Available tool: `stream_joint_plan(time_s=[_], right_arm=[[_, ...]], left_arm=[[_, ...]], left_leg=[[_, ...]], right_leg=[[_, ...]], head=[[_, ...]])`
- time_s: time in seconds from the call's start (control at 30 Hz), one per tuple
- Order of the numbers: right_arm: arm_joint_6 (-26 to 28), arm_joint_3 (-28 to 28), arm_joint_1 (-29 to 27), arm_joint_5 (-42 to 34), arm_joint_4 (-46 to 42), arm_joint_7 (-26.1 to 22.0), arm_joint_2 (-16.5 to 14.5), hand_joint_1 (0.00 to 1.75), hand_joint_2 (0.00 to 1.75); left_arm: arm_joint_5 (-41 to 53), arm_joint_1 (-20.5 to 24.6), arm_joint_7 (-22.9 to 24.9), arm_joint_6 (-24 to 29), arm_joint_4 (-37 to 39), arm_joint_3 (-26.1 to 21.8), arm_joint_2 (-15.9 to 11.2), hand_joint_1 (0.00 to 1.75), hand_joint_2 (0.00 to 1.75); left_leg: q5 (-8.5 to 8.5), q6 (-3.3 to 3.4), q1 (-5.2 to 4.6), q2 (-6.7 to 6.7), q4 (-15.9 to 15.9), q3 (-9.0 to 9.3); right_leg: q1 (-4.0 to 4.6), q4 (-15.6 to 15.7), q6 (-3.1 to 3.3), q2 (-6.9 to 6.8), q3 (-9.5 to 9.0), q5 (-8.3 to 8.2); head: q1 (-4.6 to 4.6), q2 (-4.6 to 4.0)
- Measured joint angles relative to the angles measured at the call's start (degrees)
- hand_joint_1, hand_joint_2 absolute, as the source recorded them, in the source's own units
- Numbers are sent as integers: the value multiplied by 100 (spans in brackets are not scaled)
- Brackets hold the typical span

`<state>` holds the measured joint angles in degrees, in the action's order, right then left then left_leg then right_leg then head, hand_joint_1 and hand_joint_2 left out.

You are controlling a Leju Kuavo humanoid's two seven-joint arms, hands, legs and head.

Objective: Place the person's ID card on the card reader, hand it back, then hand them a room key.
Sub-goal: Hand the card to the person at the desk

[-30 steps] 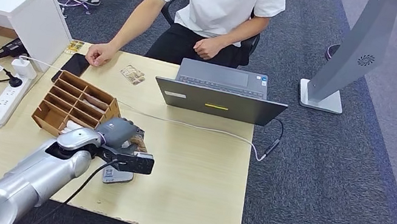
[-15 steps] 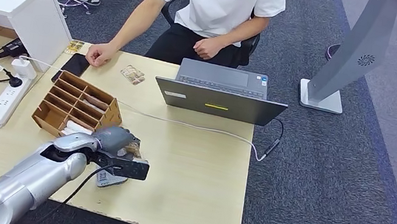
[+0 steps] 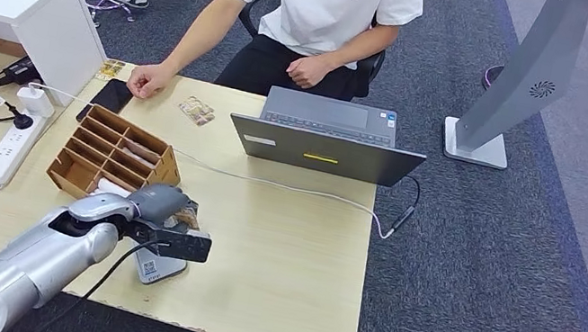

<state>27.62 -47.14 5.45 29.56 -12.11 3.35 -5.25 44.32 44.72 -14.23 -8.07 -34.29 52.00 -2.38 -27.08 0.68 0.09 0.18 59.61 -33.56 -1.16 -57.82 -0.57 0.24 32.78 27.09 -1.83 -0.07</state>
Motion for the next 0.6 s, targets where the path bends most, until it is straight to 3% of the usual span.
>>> stream_joint_plan(time_s=[0.6], right_arm=[[4,-192,1,34,0,-73,-2,0,175]], left_arm=[[-349,209,100,-34,-1310,0,-458,175,175]], left_leg=[[1,0,0,0,0,0]], right_leg=[[0,0,0,0,0,0]], head=[[-1,0]])
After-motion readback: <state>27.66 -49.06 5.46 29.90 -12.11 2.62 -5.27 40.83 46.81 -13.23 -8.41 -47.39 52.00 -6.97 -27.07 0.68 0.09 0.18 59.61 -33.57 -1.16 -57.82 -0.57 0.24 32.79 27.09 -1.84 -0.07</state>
